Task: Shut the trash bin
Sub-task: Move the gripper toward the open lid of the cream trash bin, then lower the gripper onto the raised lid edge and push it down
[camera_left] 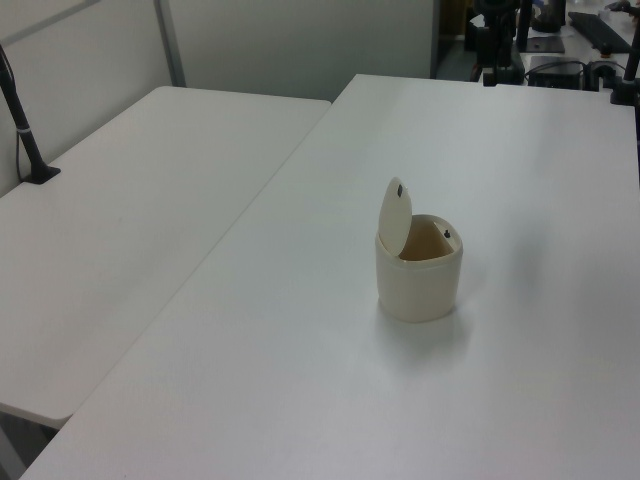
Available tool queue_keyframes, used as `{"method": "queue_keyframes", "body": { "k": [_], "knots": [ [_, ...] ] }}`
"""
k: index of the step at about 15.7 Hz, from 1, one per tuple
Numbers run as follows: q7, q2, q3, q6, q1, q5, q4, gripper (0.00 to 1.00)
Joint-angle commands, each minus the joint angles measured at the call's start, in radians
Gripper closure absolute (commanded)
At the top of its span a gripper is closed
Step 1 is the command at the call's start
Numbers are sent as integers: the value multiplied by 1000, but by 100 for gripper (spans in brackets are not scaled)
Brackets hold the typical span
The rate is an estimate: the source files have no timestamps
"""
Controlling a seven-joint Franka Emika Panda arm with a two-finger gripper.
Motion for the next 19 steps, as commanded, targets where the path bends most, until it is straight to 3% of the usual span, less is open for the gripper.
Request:
{"method": "queue_keyframes", "body": {
  "k": [1, 5, 6, 8, 9, 12, 14, 19],
  "knots": [
    [4, 13, -20, -3, 41, -23, -1, 0],
    [-11, 32, -20, 28, 64, -33, -5, 0],
    [-13, 40, -20, 35, 71, -33, -8, 11],
    [-54, 49, -22, 45, 90, -24, -6, 54],
    [-101, 50, -22, 52, 104, -17, -6, 63],
    [-188, 69, -22, 115, 177, 26, -2, 77],
    [-208, 79, -22, 199, 226, 63, 5, 95],
    [-186, 116, -20, 424, 328, 152, 24, 99]
  ]
}}
